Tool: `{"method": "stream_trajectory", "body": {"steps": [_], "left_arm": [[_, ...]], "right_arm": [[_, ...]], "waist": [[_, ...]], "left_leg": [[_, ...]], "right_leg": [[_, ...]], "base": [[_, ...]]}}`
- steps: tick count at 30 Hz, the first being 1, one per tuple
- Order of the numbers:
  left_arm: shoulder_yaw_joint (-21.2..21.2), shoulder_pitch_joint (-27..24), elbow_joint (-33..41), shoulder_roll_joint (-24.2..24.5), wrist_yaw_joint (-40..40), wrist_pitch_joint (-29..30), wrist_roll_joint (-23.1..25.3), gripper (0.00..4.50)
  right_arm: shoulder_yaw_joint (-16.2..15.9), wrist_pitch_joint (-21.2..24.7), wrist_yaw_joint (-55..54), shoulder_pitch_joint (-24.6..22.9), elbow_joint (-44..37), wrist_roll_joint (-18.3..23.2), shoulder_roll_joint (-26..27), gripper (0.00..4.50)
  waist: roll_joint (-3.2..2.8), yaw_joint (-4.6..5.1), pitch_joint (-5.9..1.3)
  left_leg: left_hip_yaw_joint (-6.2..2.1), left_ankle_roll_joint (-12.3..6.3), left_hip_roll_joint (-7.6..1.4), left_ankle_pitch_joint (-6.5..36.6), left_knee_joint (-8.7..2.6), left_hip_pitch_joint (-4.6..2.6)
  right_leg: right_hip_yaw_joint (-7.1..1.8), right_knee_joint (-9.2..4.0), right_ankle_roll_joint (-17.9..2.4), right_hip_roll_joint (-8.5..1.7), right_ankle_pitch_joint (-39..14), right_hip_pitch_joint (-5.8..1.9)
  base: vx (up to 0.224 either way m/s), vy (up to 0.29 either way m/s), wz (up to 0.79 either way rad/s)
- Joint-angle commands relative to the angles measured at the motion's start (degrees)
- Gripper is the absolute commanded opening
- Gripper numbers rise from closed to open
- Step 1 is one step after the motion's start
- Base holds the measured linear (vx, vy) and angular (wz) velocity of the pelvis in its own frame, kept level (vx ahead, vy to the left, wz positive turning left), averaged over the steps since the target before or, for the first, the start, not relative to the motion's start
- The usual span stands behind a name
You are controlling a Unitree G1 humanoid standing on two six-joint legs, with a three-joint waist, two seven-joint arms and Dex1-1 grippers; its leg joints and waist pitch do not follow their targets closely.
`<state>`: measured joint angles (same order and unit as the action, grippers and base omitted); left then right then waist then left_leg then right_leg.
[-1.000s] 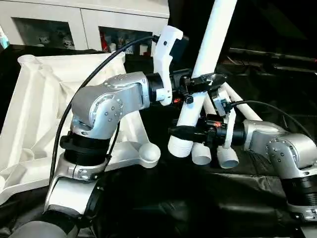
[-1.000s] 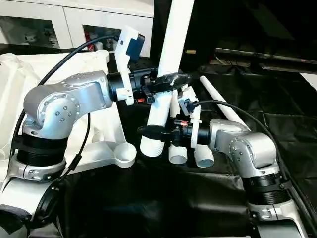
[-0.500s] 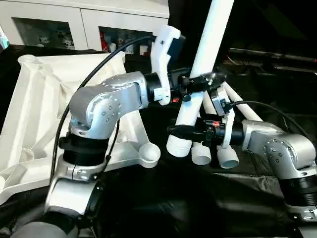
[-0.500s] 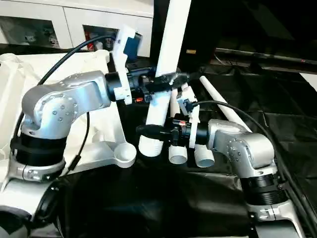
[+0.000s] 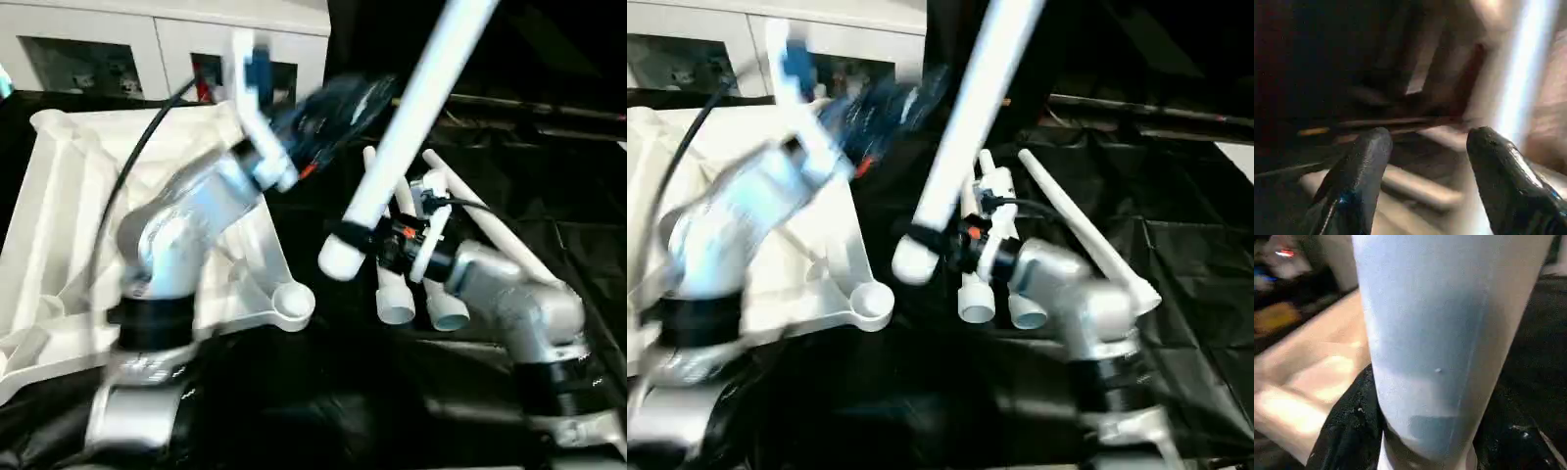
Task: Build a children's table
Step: Pick table leg, then insert table leg to table base
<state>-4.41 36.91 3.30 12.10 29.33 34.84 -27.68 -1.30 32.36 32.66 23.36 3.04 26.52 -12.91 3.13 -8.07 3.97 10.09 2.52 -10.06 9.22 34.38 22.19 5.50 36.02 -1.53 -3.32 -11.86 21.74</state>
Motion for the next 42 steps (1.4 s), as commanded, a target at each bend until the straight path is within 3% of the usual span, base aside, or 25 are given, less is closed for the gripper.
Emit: {"method": "stream_trajectory", "body": {"steps": [1, 10, 16, 17, 18, 20, 22, 23, 24, 25, 26, 27, 28, 30, 31, 32, 33, 34, 35, 36, 37, 38, 39, 40, 42], "left_arm": [[1.72, -3.3, -2.48, 2.84, -3.9, -5.4, 7.9, 2.93], [-3.86, -16.34, -3.14, 4.95, -17.31, -15.29, 18.5, 2.93], [-3.5, -22.66, 0.57, 2.68, -23.95, -18.99, 23.2, 2.93], [-2.46, -23.82, 2.35, 2.6, -24.87, -18.43, 24.66, 2.93], [-2.47, -24.15, 3.08, 2.24, -25.22, -18.16, 24.65, 2.93], [-3.08, -24.52, 4.21, 1.29, -25.44, -17.26, 23.51, 2.93], [-3.7, -24.61, 4.61, 0.95, -24.94, -15.9, 22.12, 2.93], [-3.96, -25.05, 5.23, 1.47, -24.81, -13.82, 22.04, 2.93], [-3.73, -25.41, 5.65, 1.73, -25.17, -13.1, 22.71, 2.93], [-3.35, -25.74, 6.07, 1.63, -25.7, -12.92, 23.5, 2.93], [-3.25, -26.03, 6.59, 1.83, -25.73, -12.65, 23.8, 2.93], [-3.06, -26.42, 7.5, 2.05, -25.83, -12.13, 24.27, 2.93], [-3.06, -26.76, 9.02, 3.25, -25.72, -10.75, 25.26, 2.93], [-3.1, -26.85, 9.84, 3.74, -25.92, -9.2, 25.82, 2.93], [-2.57, -26.88, 10.37, 4.4, -25.7, -8.42, 26.63, 2.93], [-2.19, -26.84, 10.87, 4.74, -25.39, -7.53, 26.82, 2.93], [-2.09, -26.85, 11.5, 4.89, -24.91, -7.11, 26.42, 2.93], [-1.97, -26.82, 12.07, 4.85, -24.65, -6.73, 26.09, 2.93], [-1.84, -26.75, 12.31, 4.78, -23.78, -6.84, 25.16, 2.93], [-1.64, -26.7, 12.32, 4.7, -22.91, -7.1, 24.33, 2.93], [-0.76, -26.79, 11.65, 5.01, -21.46, -8.16, 24.03, 2.93], [-0.5, -26.81, 11.39, 5.12, -20.96, -8.56, 23.94, 2.93], [0.85, -26.89, 9.87, 5.45, -17.82, -10.7, 22.82, 2.93], [1.83, -26.72, 8.23, 5.47, -14.32, -13.26, 21.23, 2.93], [2.66, -25.97, 5.26, 4.83, -8.42, -16.45, 17.87, 2.93]], "right_arm": [[-0.34, -5.14, -7.16, -1.63, -0.35, -6.55, 0.43, 1.93], [1.75, -13.77, -20.53, -6.79, -0.36, -12.84, 6.71, 1.93], [-1.26, -18.89, -20.27, -7.89, 1.59, -16.76, 6.82, 1.93], [-1.74, -19.34, -19.3, -7.54, 2.34, -16.76, 6.8, 1.93], [-1.94, -19.41, -18.65, -7.19, 2.71, -16.55, 6.88, 1.93], [-2.36, -20.09, -17.34, -6.52, 3.41, -16.19, 7.16, 1.93], [-2.52, -20.41, -16.74, -6.05, 4.04, -15.92, 7.5, 1.93], [-2.71, -21.15, -15.58, -5.41, 5.16, -15.15, 8.35, 1.93], [-2.11, -20.68, -14.74, -5.18, 5.72, -13.57, 9.19, 1.93], [-1.56, -20.46, -14.15, -5.15, 6.09, -12.5, 9.59, 1.93], [-2.24, -20.64, -13.67, -4.9, 6.6, -12.92, 9.59, 1.93], [-3.15, -20.92, -12.84, -4.55, 7.31, -13.56, 9.31, 1.93], [-4.51, -21.89, -11.68, -3.69, 8.99, -14.82, 9.03, 1.93], [-4.45, -22.25, -11.16, -3.17, 10.17, -14.73, 9.2, 1.93], [-4.15, -22.55, -10.78, -2.68, 11.37, -14.52, 9.28, 1.93], [-3.84, -22.8, -10.12, -2.14, 12.58, -14.26, 9.14, 1.93], [-3.8, -23.7, -9.46, -1.29, 14.42, -14.64, 8.72, 1.93], [-3.74, -24.38, -8.88, -0.68, 15.69, -14.88, 8.3, 1.93], [-3.5, -24.89, -8.72, -0.05, 16.52, -14.99, 7.99, 1.93], [-3.1, -24.91, -8.6, 0.38, 16.84, -14.73, 7.83, 1.93], [-2.37, -24.66, -8.63, 0.74, 16.62, -14.1, 7.78, 1.93], [-2.17, -24.73, -8.53, 0.75, 16.39, -13.87, 7.77, 1.93], [-0.53, -24.37, -7.27, 0.5, 14.52, -11.11, 8.02, 1.93], [0.6, -24.19, -7.1, 0.08, 13.29, -9.67, 8.06, 1.93], [2.44, -23.75, -6.67, -0.48, 11.83, -7.24, 8.3, 1.93]], "waist": [[-2.0, 0.72, -4.36], [-2.87, 1.67, -4.29], [-2.33, 1.84, -4.07], [-1.9, 2.03, -4.07], [-2.8, 2.52, -4.12], [-4.63, 4.79, -4.28], [-4.71, 5.21, -4.31], [-5.35, 4.62, -3.88], [-4.26, 4.74, -3.82], [-1.8, 2.1, -3.03], [-1.27, 0.51, -3.14], [-1.08, -1.41, -2.97], [-1.17, -2.94, -3.42], [-0.91, -3.53, -3.89], [-2.06, -4.53, -4.01], [-3.08, -4.9, -4.11], [-3.56, -4.8, -4.31], [-5.02, -4.35, -4.96], [-5.75, -4.19, -5.38], [-7.06, -2.42, -5.7], [-7.17, -2.32, -5.37], [-7.06, -2.31, -5.16], [-4.99, -1.86, -4.58], [-3.29, -2.49, -4.46], [-3.52, -2.84, -4.61]], "left_leg": [[-1.97, 4.45, -3.99, 11.64, -4.45, -1.67], [-1.98, 3.39, -3.79, 16.56, -4.69, -1.8], [-1.97, 3.13, -3.86, 18.2, -4.84, -1.68], [-5.43, -0.19, -3.27, 19.79, -6.38, 1.29], [-6.58, -0.55, -3.89, 22.65, -6.88, 0.85], [-13.92, -2.72, -6.71, 31.15, -8.97, -0.79], [-17.52, -5.51, -6.36, 30.2, -9.27, -2.31], [-17.88, -5.44, -2.94, 30.64, -9.65, -0.98], [-13.48, -5.55, -1.68, 25.98, -5.72, -0.57], [-8.22, -2.23, 2.05, 15.65, 1.46, 0.21], [-6.68, -1.15, 1.53, 9.84, 3.54, 0.69], [-6.48, -1.58, 1.27, 4.69, 5.58, 3.83], [-7.05, -2.64, 1.46, 6.67, 6.94, 5.3], [-7.67, -3.17, 1.68, 8.34, 8.15, 5.86], [-8.33, -1.77, 1.26, 8.32, 7.69, 4.74], [-8.09, -0.91, 0.29, 5.19, 4.39, 3.32], [-7.85, -1.3, -0.58, 4.25, 2.56, 2.41], [-6.95, -3.03, -2.01, 1.32, -0.75, 0.3], [-7.11, -5.3, -3.47, 1.45, -1.91, -1.12], [-8.55, -6.0, -6.99, 3.43, -2.82, -2.99], [-7.86, -4.05, -7.22, 10.33, -3.65, -2.38], [-6.93, -2.29, -6.64, 14.93, -3.93, -2.22], [-5.27, 0.69, -4.94, 22.07, -4.12, -2.31], [-3.59, 1.04, -3.32, 20.09, -3.6, -1.71], [-2.63, 1.52, -3.19, 17.14, -3.73, -1.64]], "right_leg": [[-3.91, -4.9, -4.73, -5.65, -7.85, -2.24], [-3.99, -5.05, -6.75, -5.75, -11.07, -2.01], [-4.14, -5.39, -5.77, -5.79, -13.95, -1.89], [-0.37, -3.84, -6.49, -5.68, -12.21, -3.93], [0.37, -3.5, -6.61, -4.84, -11.64, -3.54], [1.72, 1.15, -9.62, -1.76, -7.0, -2.51], [0.67, 3.58, -10.77, -0.41, -10.71, -0.62], [-0.61, 4.23, -11.82, -0.06, -10.73, -0.81], [-4.55, -0.97, -13.43, -4.06, -7.77, -0.71], [-6.78, -7.76, -9.03, -10.05, -22.02, -1.06], [-8.2, -9.14, -3.77, -12.03, -30.58, -2.08], [-10.32, -8.29, 5.75, -12.26, -38.26, -3.57], [-12.19, -6.7, 11.72, -13.02, -33.51, -4.53], [-13.03, -5.57, 11.39, -13.64, -23.26, -5.06], [-12.31, -5.2, -0.33, -13.29, -7.88, -4.67], [-9.12, -5.0, -9.53, -10.49, -1.76, -4.19], [-7.87, -4.55, -12.67, -9.07, -0.34, -3.88], [-4.82, -3.41, -14.86, -5.7, 0.11, -3.72], [-3.83, -1.96, -13.84, -3.39, 0.26, -2.28], [-2.47, 0.96, -10.87, -1.59, -1.15, 0.14], [-2.58, 0.91, -9.11, -2.05, -1.31, 0.21], [-2.73, 0.33, -8.63, -2.33, -1.19, 0.37], [-3.63, -1.77, -9.18, -3.63, -2.46, 0.15], [-4.64, -2.89, -9.23, -5.44, -6.16, -0.94], [-5.01, -3.66, -7.82, -6.11, -9.61, -1.0]], "base": [[0.0, 0.0, 0.0], [0.0, 0.0, 0.0], [0.0, 0.0, 0.0], [0.0, 0.0, 0.0], [0.003, -0.032, 0.29], [0.001, -0.051, 0.4], [-0.014, -0.106, 0.51], [-0.012, -0.149, 0.56], [-0.004, -0.189, 0.46], [-0.004, -0.189, 0.46], [-0.021, -0.195, 0.09], [-0.02, -0.163, -0.15], [-0.02, -0.163, -0.15], [-0.001, -0.05, -0.05], [0.0, 0.0, 0.0], [0.0, 0.0, 0.0], [-0.011, 0.086, 0.06], [-0.011, 0.086, 0.06], [-0.019, 0.137, 0.15], [-0.022, 0.137, 0.18], [-0.022, 0.137, 0.18], [-0.027, 0.104, 0.19], [-0.028, 0.07, 0.19], [-0.028, 0.07, 0.19], [0.0, 0.0, 0.0]]}}
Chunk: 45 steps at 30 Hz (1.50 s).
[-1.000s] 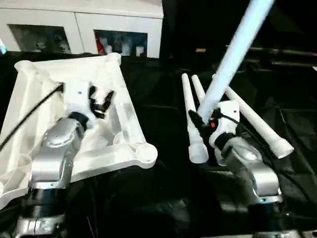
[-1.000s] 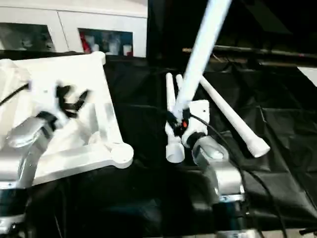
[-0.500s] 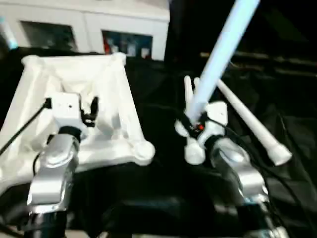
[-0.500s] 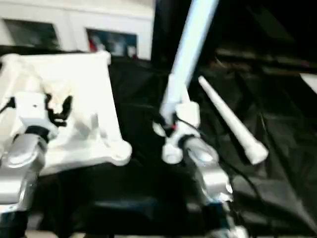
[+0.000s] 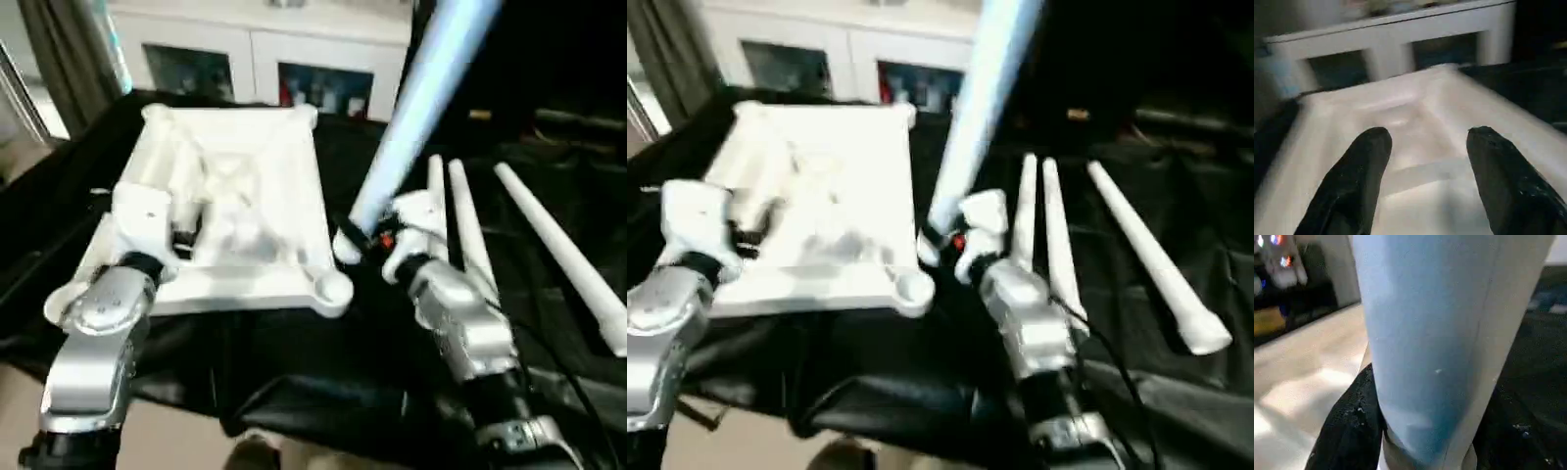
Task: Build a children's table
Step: Insert table leg to table base
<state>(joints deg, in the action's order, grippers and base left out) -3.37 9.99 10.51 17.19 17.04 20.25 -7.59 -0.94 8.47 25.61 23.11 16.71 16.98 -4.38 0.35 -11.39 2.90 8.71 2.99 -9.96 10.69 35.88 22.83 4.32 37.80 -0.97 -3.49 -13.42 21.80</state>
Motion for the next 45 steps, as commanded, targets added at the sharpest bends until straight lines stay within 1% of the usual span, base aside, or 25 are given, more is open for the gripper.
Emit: {"method": "stream_trajectory", "body": {"steps": [1, 2, 3, 4, 5, 6, 7, 8, 10, 11, 12, 14, 15, 16, 17, 19, 21, 24, 25, 27, 30, 31, 33, 39, 45], "left_arm": [[1.92, 1.86, -4.29, -0.66, 8.37, -3.85, -4.55, 2.93], [2.09, 2.22, -5.1, -0.71, 10.3, -4.62, -5.4, 2.93], [2.67, 3.47, -6.88, -0.22, 14.41, -3.7, -6.91, 3.1], [3.06, 4.33, -8.03, 0.18, 17.16, -2.81, -7.91, 3.2], [3.74, 5.39, -9.26, 0.62, 21.39, -2.35, -9.43, 3.2], [4.14, 5.96, -10.02, 0.87, 23.81, -2.39, -10.29, 3.27], [5.3, 6.5, -10.48, 1.79, 27.05, -1.56, -10.94, 3.4], [8.94, 7.6, -12.36, 4.54, 31.38, -1.09, -8.93, 3.53], [13.99, 9.06, -15.69, 8.57, 36.79, -2.25, -4.94, 3.67], [16.06, 9.86, -17.85, 10.41, 39.92, -3.77, -3.31, 3.73], [17.43, 10.92, -20.02, 11.89, 42.18, -4.45, -1.94, 3.73], [18.87, 13.3, -23.46, 14.41, 46.2, -5.17, -0.22, 3.83], [19.18, 14.53, -24.76, 15.52, 47.54, -5.4, 0.5, 3.83], [19.31, 15.58, -25.95, 16.29, 48.86, -5.77, 0.91, 3.51], [19.39, 16.03, -26.39, 16.73, 49.41, -5.86, 1.16, 3.42], [20.28, 17.55, -27.91, 18.23, 50.27, -6.29, 2.28, 3.43], [21.12, 19.26, -29.88, 19.43, 50.32, -6.9, 3.37, 3.18], [21.22, 20.46, -31.44, 19.57, 52.11, -6.47, 2.65, 2.98], [21.45, 20.91, -31.56, 19.85, 54.11, -4.84, 2.26, 2.85], [21.87, 20.96, -31.06, 20.45, 55.64, -3.2, 2.43, 2.63], [21.97, 20.99, -30.63, 20.78, 55.91, -2.52, 2.7, 2.51], [21.94, 20.91, -30.31, 20.87, 55.59, -2.4, 2.88, 2.28], [22.04, 20.48, -29.7, 20.85, 55.15, -2.66, 3.2, 2.19], [21.28, 20.12, -28.54, 20.17, 53.53, -1.9, 3.9, 1.76], [21.22, 18.51, -26.64, 21.18, 52.43, -0.8, 4.66, 1.25]], "right_arm": [[2.61, 0.6, 0.61, -0.29, -2.33, 2.95, -0.35, 1.93], [2.68, 0.4, 0.75, -0.15, -2.16, 2.91, -0.5, 1.93], [2.91, 0.03, 0.8, 0.31, -1.75, 2.72, -0.91, 1.93], [3.17, -0.41, 0.95, 0.71, -1.25, 2.51, -1.13, 1.93], [3.58, -0.57, 1.23, 1.35, -0.37, 2.48, -1.49, 1.93], [3.78, -0.61, 1.39, 1.7, 0.1, 2.53, -1.71, 1.93], [3.82, -0.52, 1.59, 2.13, 0.84, 2.3, -2.2, 1.93], [3.33, -0.17, 2.4, 2.66, 1.81, 1.52, -3.41, 1.93], [2.62, -0.5, 3.18, 2.99, 2.28, 0.23, -4.67, 1.93], [2.42, -0.81, 3.61, 2.98, 2.13, -0.17, -5.12, 1.93], [2.19, -1.11, 4.27, 2.97, 1.93, -0.4, -5.51, 1.93], [1.84, -0.3, 5.83, 2.71, 1.01, 0.18, -6.05, 1.93], [1.71, 0.19, 6.23, 2.49, 0.48, 0.48, -6.17, 1.93], [1.68, 0.49, 6.5, 2.35, 0.17, 0.67, -6.19, 1.93], [1.65, 0.58, 6.64, 2.26, 0.03, 0.73, -6.2, 1.93], [1.42, 0.61, 6.85, 2.02, -0.11, 0.66, -6.33, 1.93], [1.04, 1.33, 7.26, 1.18, -0.9, 0.92, -6.27, 1.93], [0.78, 1.7, 7.96, 0.71, -1.22, 0.9, -6.25, 1.93], [0.67, 1.65, 8.36, 0.52, -1.24, 0.71, -6.28, 1.93], [0.52, 1.46, 8.44, 0.34, -1.24, 0.46, -6.41, 1.93], [0.55, 1.58, 8.43, 0.24, -1.4, 0.56, -6.64, 1.93], [0.63, 1.73, 8.42, 0.07, -1.61, 0.56, -6.74, 1.93], [0.71, 1.85, 8.29, -0.37, -1.8, 0.24, -6.85, 1.93], [0.59, 1.26, 8.17, -0.03, -0.73, -0.49, -6.81, 1.93], [0.14, 0.8, 8.03, 0.1, 0.0, -0.93, -6.11, 1.93]], "waist": [[0.96, 1.08, -3.1], [0.68, 1.19, -3.15], [1.54, 1.74, -3.2], [1.25, 1.89, -3.13], [1.79, 2.44, -3.05], [1.89, 2.91, -3.05], [2.7, 3.5, -2.88], [2.97, 3.7, -2.88], [3.06, 3.97, -2.88], [3.9, 4.19, -2.83], [3.85, 4.32, -3.13], [3.71, 4.64, -3.42], [3.67, 4.88, -3.48], [3.81, 4.83, -3.48], [3.76, 4.83, -3.45], [3.82, 4.92, -3.49], [3.8, 4.82, -3.54], [3.78, 4.75, -3.63], [3.57, 4.63, -3.55], [3.54, 4.6, -3.39], [3.5, 4.67, -3.24], [3.41, 4.65, -3.21], [3.44, 4.54, -3.12], [3.69, 4.6, -3.07], [3.81, 4.62, -3.14]], "left_leg": [[-0.9, 2.14, -3.48, 15.67, -6.21, -1.87], [-1.08, 2.99, -3.5, 16.75, -6.4, -1.92], [-0.9, 3.88, -3.66, 17.98, -6.76, -2.16], [-1.04, 4.29, -3.52, 18.42, -6.82, -2.18], [-0.74, 5.06, -3.48, 20.21, -6.92, -2.76], [-0.91, 5.42, -3.3, 20.69, -7.11, -2.54], [-0.98, 5.51, -3.42, 20.31, -7.28, -2.16], [-0.84, 5.23, -3.33, 20.16, -7.24, -2.29], [-0.61, 4.73, -3.28, 19.11, -7.03, -2.57], [-0.41, 4.09, -3.22, 17.52, -6.98, -2.35], [-0.39, 3.9, -3.26, 14.99, -6.91, -2.15], [-0.2, 3.37, -3.27, 12.5, -6.61, -2.41], [-0.25, 3.25, -3.4, 10.67, -6.62, -2.1], [0.0, 2.85, -3.32, 9.92, -6.44, -2.39], [0.08, 2.71, -3.34, 9.86, -6.35, -2.54], [0.09, 2.3, -3.36, 8.82, -6.3, -2.43], [0.18, 1.81, -3.42, 7.82, -6.13, -2.46], [0.24, 1.23, -3.4, 6.09, -5.98, -2.52], [0.26, 1.33, -3.45, 6.67, -6.04, -2.64], [0.23, 1.88, -3.58, 8.44, -6.21, -2.68], [0.14, 3.01, -3.68, 11.5, -6.4, -2.79], [0.11, 3.13, -3.7, 11.79, -6.41, -2.81], [0.11, 3.27, -3.77, 12.6, -6.44, -2.88], [0.01, 3.31, -3.76, 12.89, -6.46, -2.71], [0.03, 2.8, -3.7, 11.29, -6.43, -2.56]], "right_leg": [[-3.82, -6.04, -5.74, -5.56, -13.48, -1.09], [-3.79, -5.71, -5.24, -5.5, -14.85, -1.12], [-3.78, -6.15, -4.52, -5.45, -16.02, -1.05], [-3.77, -6.04, -4.41, -5.52, -16.83, -1.0], [-3.84, -6.65, -4.09, -5.44, -18.11, -0.48], [-3.76, -6.73, -4.0, -5.67, -19.29, -0.94], [-3.68, -6.71, -3.74, -5.77, -19.56, -1.2], [-3.71, -6.97, -3.41, -5.7, -20.33, -1.08], [-3.9, -6.9, -3.23, -5.6, -20.08, -0.75], [-4.13, -7.09, -2.72, -5.61, -19.94, -0.91], [-4.19, -6.65, -2.93, -5.75, -17.81, -1.31], [-4.12, -6.23, -4.28, -5.53, -13.57, -1.21], [-3.94, -5.67, -6.01, -5.45, -9.2, -1.55], [-3.82, -5.58, -7.24, -5.24, -6.52, -1.38], [-3.84, -5.43, -7.77, -5.22, -5.59, -1.31], [-3.75, -5.05, -9.1, -5.21, -3.41, -1.63], [-3.79, -4.81, -9.83, -5.29, -1.54, -1.76], [-3.7, -4.51, -10.89, -5.23, 1.49, -1.9], [-3.69, -4.56, -11.26, -5.31, 1.05, -1.85], [-3.72, -4.77, -11.37, -5.41, -1.18, -1.83], [-3.82, -5.16, -11.02, -5.59, -5.51, -1.76], [-3.85, -5.22, -11.01, -5.63, -5.91, -1.72], [-3.91, -5.38, -10.78, -5.65, -7.22, -1.59], [-3.91, -5.51, -10.3, -5.72, -9.41, -1.63], [-3.84, -5.28, -10.48, -5.59, -7.43, -1.68]], "base": [[0.0, 0.0, 0.0], [-0.051, 0.022, -0.07], [0.0, 0.0, 0.0], [0.0, 0.0, 0.0], [0.0, 0.0, 0.0], [0.0, 0.0, 0.0], [0.0, 0.0, 0.0], [0.0, 0.0, 0.0], [0.0, 0.0, 0.0], [0.0, 0.0, 0.0], [0.0, 0.0, 0.0], [0.0, 0.0, 0.0], [0.0, 0.0, 0.0], [0.0, 0.0, 0.0], [0.0, 0.0, 0.0], [0.0, 0.0, 0.0], [0.0, 0.0, 0.0], [0.0, 0.0, 0.0], [0.0, 0.0, 0.0], [0.0, 0.0, 0.0], [0.0, 0.0, 0.0], [0.0, 0.0, 0.0], [0.0, 0.0, 0.0], [0.0, 0.0, 0.0], [0.0, 0.0, 0.0]]}}
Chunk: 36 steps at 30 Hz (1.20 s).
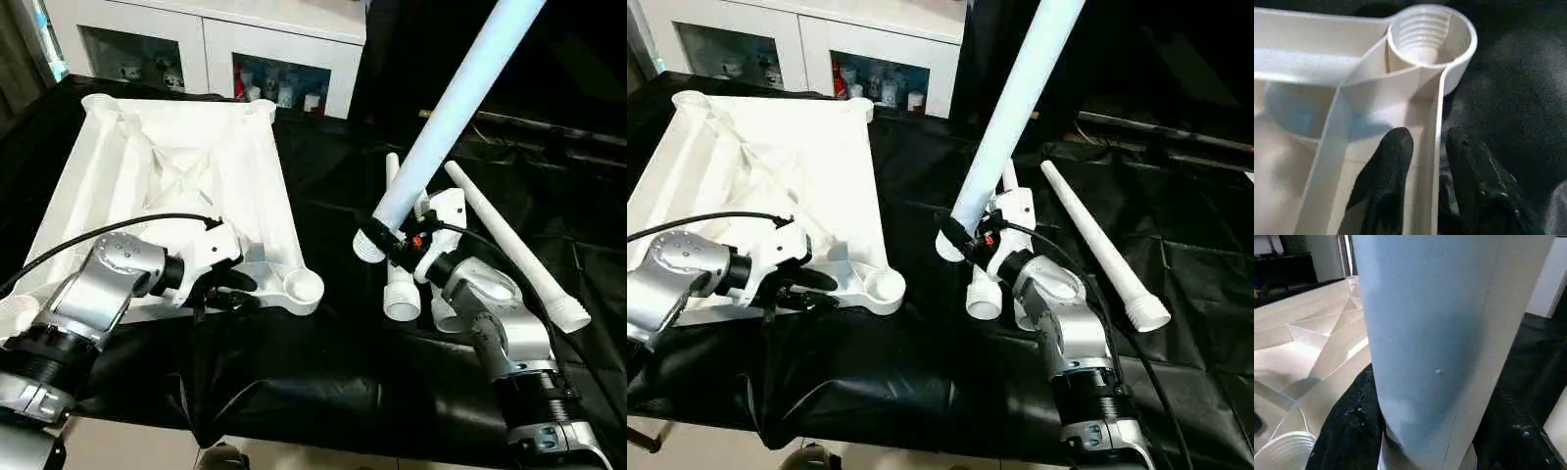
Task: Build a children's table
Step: Insert table leg to table base
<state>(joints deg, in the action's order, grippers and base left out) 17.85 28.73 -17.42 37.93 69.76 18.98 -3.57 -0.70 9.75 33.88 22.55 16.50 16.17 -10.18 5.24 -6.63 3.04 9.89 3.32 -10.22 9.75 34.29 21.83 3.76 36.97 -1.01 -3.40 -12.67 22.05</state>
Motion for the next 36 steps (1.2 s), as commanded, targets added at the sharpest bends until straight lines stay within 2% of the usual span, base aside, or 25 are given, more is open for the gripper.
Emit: {"method": "stream_trajectory", "body": {"steps": [1, 9, 10, 14, 16, 17, 19, 22, 25, 26, 27, 32, 33, 34, 36], "left_arm": [[0.12, -0.53, 1.46, 0.78, -0.5, 0.35, 1.11, 1.17], [0.04, -1.8, 1.92, 1.88, -1.29, -0.05, 2.01, 0.56], [-0.14, -1.84, 2.04, 1.86, -1.37, 0.12, 1.88, 0.38], [-1.47, -2.55, 3.55, 1.27, -0.27, 1.18, -0.47, 0.22], [-1.62, -2.82, 3.71, 1.22, -0.13, 1.16, -0.79, 0.07], [-1.63, -3.06, 3.76, 1.19, -0.13, 1.07, -0.86, 0.03], [-2.09, -4.11, 4.51, 0.0, -0.94, 1.29, -1.79, 0.0], [-1.99, -4.63, 5.5, -1.03, -1.57, 2.16, -2.25, 0.0], [-1.02, -5.4, 6.68, -5.05, -4.47, 2.96, -2.31, 0.0], [-1.02, -5.4, 6.68, -5.05, -4.47, 2.96, -2.31, 0.0], [-0.61, -5.35, 6.34, -6.92, -6.21, 2.78, -1.75, 0.0], [-0.39, -5.36, 5.8, -9.43, -8.07, 3.19, -1.09, 0.0], [-0.3, -5.4, 5.7, -9.75, -8.32, 3.23, -0.87, 0.0], [-0.09, -5.54, 5.49, -10.17, -8.84, 3.31, -0.21, 0.0], [0.12, -5.61, 5.41, -10.11, -9.04, 3.34, 0.32, 0.0]], "right_arm": [[-0.14, -0.47, -0.24, 0.67, 0.23, -0.18, -0.2, 1.93], [0.1, -0.96, -0.4, 1.26, 1.35, -0.6, 0.23, 1.93], [0.17, -0.93, -0.37, 1.28, 1.34, -0.63, 0.26, 1.93], [0.74, 0.36, 0.16, 1.31, 1.43, 0.69, 0.74, 1.93], [0.55, 1.23, 0.85, 1.31, 1.35, 1.28, 0.85, 1.93], [0.3, 2.01, 1.54, 1.28, 1.22, 1.72, 0.85, 1.93], [-1.08, 6.68, 5.11, 1.21, 0.09, 4.05, 0.72, 1.93], [-1.45, 9.11, 6.49, 1.61, -0.34, 5.22, 0.65, 1.93], [-1.5, 13.75, 8.55, 4.1, 0.6, 7.09, 0.43, 1.93], [-1.5, 13.75, 8.55, 4.1, 0.6, 7.09, 0.43, 1.93], [-2.4, 14.67, 9.93, 5.17, 0.97, 6.73, 0.01, 1.93], [-4.21, 15.58, 11.6, 6.96, 2.03, 5.31, -0.8, 1.93], [-4.72, 15.74, 11.82, 7.31, 2.35, 4.77, -1.03, 1.93], [-6.56, 15.45, 12.08, 7.97, 3.35, 2.49, -1.86, 1.93], [-7.48, 15.28, 12.21, 8.17, 3.87, 1.34, -2.29, 1.93]], "waist": [[-1.06, -0.15, -3.26], [-1.1, -0.18, -3.06], [-1.1, -0.17, -3.08], [-1.08, -0.13, -3.12], [-1.16, -0.01, -3.19], [-1.31, 0.03, -3.22], [-1.09, 0.2, -3.19], [-0.95, 0.02, -3.2], [-0.73, 0.07, -3.13], [-0.79, 0.03, -3.13], [-0.62, -0.12, -3.04], [-0.28, -0.46, -3.01], [-0.07, -0.4, -3.0], [0.01, -0.48, -2.99], [0.18, -0.54, -2.93]], "left_leg": [[-1.14, 2.39, -3.45, 12.24, -4.84, -1.56], [-1.18, 2.7, -3.46, 14.02, -5.02, -1.68], [-1.19, 2.76, -3.49, 14.02, -5.02, -1.65], [-1.25, 2.76, -3.52, 13.99, -5.04, -1.62], [-1.25, 2.53, -3.47, 13.11, -5.03, -1.53], [-1.24, 2.48, -3.46, 12.94, -5.01, -1.54], [-1.17, 1.8, -3.46, 12.54, -4.92, -1.52], [-1.1, 1.33, -3.49, 12.08, -4.83, -1.54], [-1.02, 1.53, -3.57, 11.91, -4.85, -1.57], [-1.05, 1.52, -3.56, 11.71, -4.82, -1.48], [-0.93, 1.45, -3.55, 11.79, -4.75, -1.64], [-0.92, 1.56, -3.54, 11.27, -4.76, -1.58], [-0.94, 1.56, -3.46, 11.23, -4.75, -1.46], [-0.91, 1.57, -3.5, 11.27, -4.71, -1.51], [-0.88, 1.72, -3.43, 11.01, -4.72, -1.54]], "right_leg": [[-3.28, -4.47, -10.41, -5.69, -8.24, -1.92], [-3.35, -4.78, -9.9, -5.74, -11.24, -1.68], [-3.38, -4.79, -9.83, -5.76, -11.25, -1.69], [-3.37, -4.73, -9.87, -5.84, -11.36, -1.72], [-3.31, -4.57, -10.15, -5.64, -9.62, -1.79], [-3.32, -4.51, -10.29, -5.62, -8.92, -1.82], [-3.34, -4.5, -10.75, -5.6, -7.31, -1.97], [-3.36, -4.59, -10.85, -5.76, -8.21, -2.05], [-3.31, -4.65, -10.89, -5.7, -9.22, -1.94], [-3.33, -4.66, -10.85, -5.78, -9.52, -2.03], [-3.38, -4.82, -10.41, -5.76, -10.47, -1.79], [-3.37, -4.98, -9.11, -5.75, -12.2, -1.76], [-3.34, -5.05, -8.93, -5.76, -12.78, -1.83], [-3.37, -5.17, -8.51, -5.85, -13.52, -1.78], [-3.35, -5.27, -8.01, -5.8, -14.46, -1.72]], "base": [[0.0, 0.0, 0.0], [0.0, 0.0, 0.0], [0.0, 0.0, 0.0], [0.0, 0.0, 0.0], [0.0, 0.0, 0.0], [0.0, 0.0, 0.0], [0.0, 0.0, 0.0], [0.0, 0.0, 0.0], [0.0, 0.0, 0.0], [0.0, 0.0, 0.0], [0.0, 0.0, 0.0], [0.0, 0.0, 0.0], [0.0, 0.0, 0.0], [0.0, 0.0, 0.0], [0.0, 0.0, 0.0]]}}
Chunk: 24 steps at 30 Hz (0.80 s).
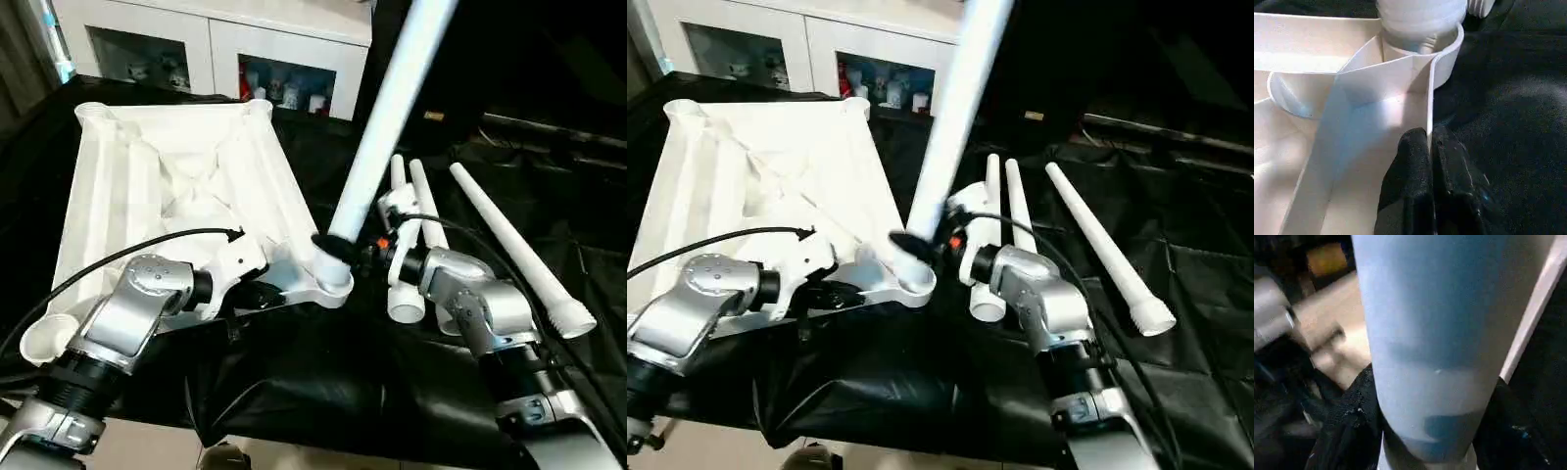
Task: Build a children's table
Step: Insert table leg to table base
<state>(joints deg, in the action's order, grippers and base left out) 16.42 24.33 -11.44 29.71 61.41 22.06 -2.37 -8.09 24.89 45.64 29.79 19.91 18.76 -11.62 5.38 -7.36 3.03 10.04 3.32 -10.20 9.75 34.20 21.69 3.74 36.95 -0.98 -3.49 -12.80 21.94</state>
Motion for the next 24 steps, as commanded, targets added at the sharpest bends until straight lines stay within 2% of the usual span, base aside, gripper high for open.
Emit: {"method": "stream_trajectory", "body": {"steps": [1, 2, 4, 5, 9, 15, 18, 21, 22, 23, 24], "left_arm": [[1.84, -1.27, -0.7, -1.69, -0.81, 0.1, -0.3, 0.0], [2.24, -1.3, -0.98, -1.37, -0.98, -0.33, 0.47, 0.0], [3.42, -1.34, -1.6, -0.35, -0.91, -1.2, 2.22, 0.0], [4.05, -1.32, -1.87, 0.21, -0.85, -1.6, 3.16, 0.0], [5.65, -0.91, -2.13, 1.64, -0.02, -1.81, 5.38, 0.0], [5.93, 0.5, -3.05, 1.31, 0.68, -2.61, 5.44, 0.0], [5.93, 0.9, -3.24, 1.13, 1.06, -2.64, 5.16, 0.0], [6.13, 1.11, -3.27, 1.21, 1.73, -2.47, 5.04, 0.0], [6.4, 1.18, -3.12, 1.44, 2.58, -2.0, 4.95, 0.0], [6.58, 1.21, -3.01, 1.61, 3.17, -1.66, 4.89, 0.0], [7.13, 1.25, -2.61, 2.17, 4.4, -0.94, 4.9, 0.0]], "right_arm": [[-0.63, 0.08, 0.59, 1.03, 0.8, -1.88, -1.13, 1.93], [-1.12, -0.22, 0.61, 1.13, 1.12, -2.54, -1.36, 1.93], [-1.36, -0.34, 0.38, 1.38, 1.66, -2.85, -1.38, 1.93], [-1.41, -0.39, 0.26, 1.53, 1.9, -2.9, -1.3, 1.93], [-1.34, -0.91, -0.1, 2.48, 3.67, -3.27, -0.78, 1.93], [-1.5, -1.73, 0.02, 3.65, 7.15, -4.28, 0.27, 1.93], [-1.33, -1.79, 0.29, 3.94, 8.15, -4.33, 0.51, 1.93], [-0.76, -2.21, 0.58, 4.21, 9.36, -3.94, 0.92, 1.93], [-0.29, -2.36, 0.71, 4.25, 10.02, -3.61, 1.16, 1.93], [0.02, -2.46, 0.79, 4.27, 10.44, -3.4, 1.32, 1.93], [0.46, -2.44, 1.01, 4.11, 10.77, -2.94, 1.5, 1.93]], "waist": [[0.0, 0.17, -2.91], [0.45, 0.22, -2.92], [0.29, 0.15, -2.85], [0.4, 0.2, -2.82], [0.4, 0.31, -2.65], [0.85, 0.56, -2.75], [0.88, 0.57, -2.78], [0.95, 0.61, -2.75], [0.78, 0.6, -2.77], [0.85, 0.67, -2.8], [0.62, 0.64, -2.81]], "left_leg": [[-1.04, 1.7, -3.45, 11.08, -4.63, -1.37], [-1.04, 1.57, -3.49, 11.32, -4.65, -1.31], [-1.16, 1.52, -3.53, 11.76, -4.7, -1.42], [-1.11, 1.59, -3.56, 11.98, -4.72, -1.44], [-1.34, 3.0, -3.66, 15.76, -4.99, -1.82], [-1.47, 3.71, -3.64, 16.96, -5.01, -1.9], [-1.49, 3.84, -3.72, 16.97, -5.07, -1.88], [-1.57, 4.15, -3.69, 18.74, -5.06, -1.98], [-1.65, 4.26, -3.72, 18.92, -5.13, -1.95], [-1.64, 4.33, -3.73, 19.06, -5.12, -1.94], [-1.7, 4.37, -3.72, 19.21, -5.13, -1.97]], "right_leg": [[-3.37, -5.27, -7.91, -5.74, -14.56, -1.6], [-3.35, -5.37, -7.51, -5.74, -15.1, -1.63], [-3.37, -5.47, -6.99, -5.78, -16.42, -1.46], [-3.4, -5.49, -6.94, -5.74, -16.64, -1.4], [-3.41, -5.83, -6.7, -5.92, -20.35, -1.06], [-3.43, -5.9, -6.74, -5.93, -20.79, -0.93], [-3.43, -5.83, -6.89, -5.95, -20.1, -0.96], [-3.41, -6.01, -6.72, -6.01, -21.98, -0.81], [-3.42, -6.02, -6.75, -6.04, -22.02, -0.81], [-3.43, -6.01, -6.81, -6.04, -21.97, -0.8], [-3.45, -6.01, -6.93, -6.09, -21.86, -0.78]], "base": [[0.0, 0.0, 0.0], [0.0, 0.0, 0.0], [0.0, 0.0, 0.0], [0.0, 0.0, 0.0], [0.0, 0.0, 0.0], [0.0, 0.0, 0.0], [0.0, 0.0, 0.0], [0.0, 0.0, 0.0], [0.0, 0.0, 0.0], [0.0, 0.0, 0.0], [0.0, 0.0, 0.0]]}}
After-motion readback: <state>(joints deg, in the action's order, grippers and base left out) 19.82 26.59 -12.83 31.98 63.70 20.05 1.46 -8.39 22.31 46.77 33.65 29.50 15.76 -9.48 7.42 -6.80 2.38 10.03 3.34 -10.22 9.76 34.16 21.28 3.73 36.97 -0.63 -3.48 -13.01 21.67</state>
